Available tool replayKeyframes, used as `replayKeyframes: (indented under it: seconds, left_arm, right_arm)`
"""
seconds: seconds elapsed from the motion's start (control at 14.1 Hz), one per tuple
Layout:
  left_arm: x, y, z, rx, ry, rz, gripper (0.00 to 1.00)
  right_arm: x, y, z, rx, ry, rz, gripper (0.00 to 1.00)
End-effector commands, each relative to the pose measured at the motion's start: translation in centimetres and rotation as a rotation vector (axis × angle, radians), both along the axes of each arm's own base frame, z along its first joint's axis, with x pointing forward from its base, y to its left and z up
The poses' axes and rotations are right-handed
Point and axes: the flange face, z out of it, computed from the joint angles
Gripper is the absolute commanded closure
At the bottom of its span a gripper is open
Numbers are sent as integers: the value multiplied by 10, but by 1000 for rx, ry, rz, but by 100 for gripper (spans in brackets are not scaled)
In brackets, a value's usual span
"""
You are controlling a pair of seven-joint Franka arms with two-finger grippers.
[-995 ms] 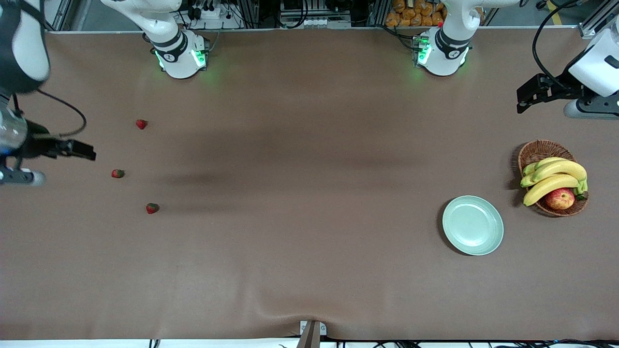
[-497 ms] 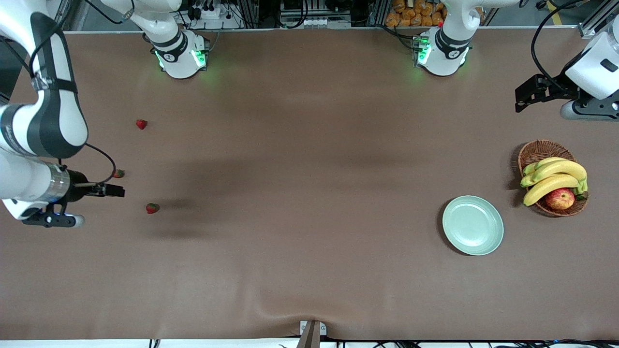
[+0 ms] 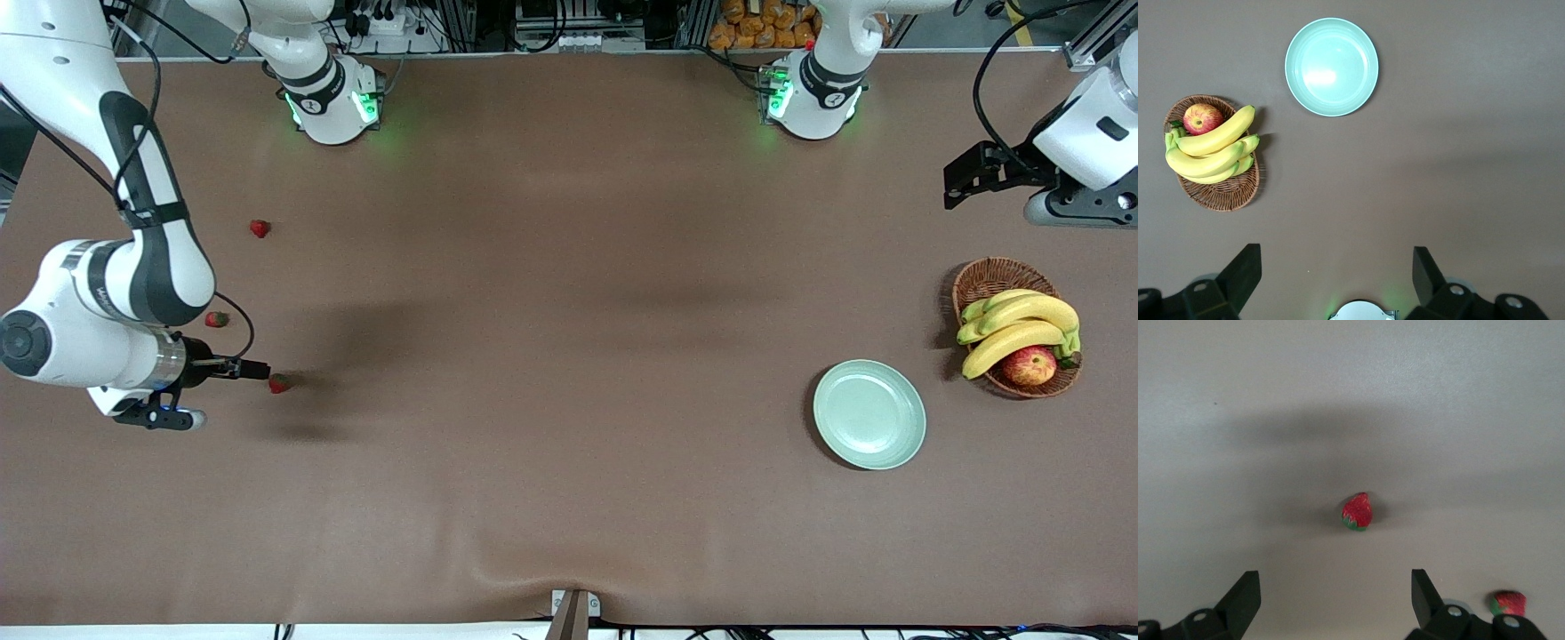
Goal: Collect all strawberries into plate
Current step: 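Close the right gripper on the strawberry and lift it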
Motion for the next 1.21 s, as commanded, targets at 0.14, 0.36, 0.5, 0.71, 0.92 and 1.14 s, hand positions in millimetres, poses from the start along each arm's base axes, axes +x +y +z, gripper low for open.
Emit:
replayKeyframes:
  seconds: [0.14, 0.36, 0.5, 0.71, 0.92, 1.14]
  left_arm:
    - [-2, -1, -2, -14, 16, -1, 0]
    - [-2, -1, -3, -14, 19, -2, 0]
    - [-2, -1, -3, -13, 19, -1, 0]
    - [-1, -1, -4, -13, 21, -1, 0]
    - [-1, -1, -4, -13, 21, -1, 0]
    - [-1, -3, -4, -15, 21, -2, 0]
  right_arm:
    - [-4, -6, -39, 2, -26, -20, 0]
    - [-5, -10, -72, -3, -20, -23, 2]
    - [-6, -4, -83, -1, -8, -15, 16]
    - [-8, 2, -94, -1, -3, -9, 43]
    - [-8, 6, -97, -1, -3, -3, 60]
    - [-8, 1, -99, -4, -3, -4, 78]
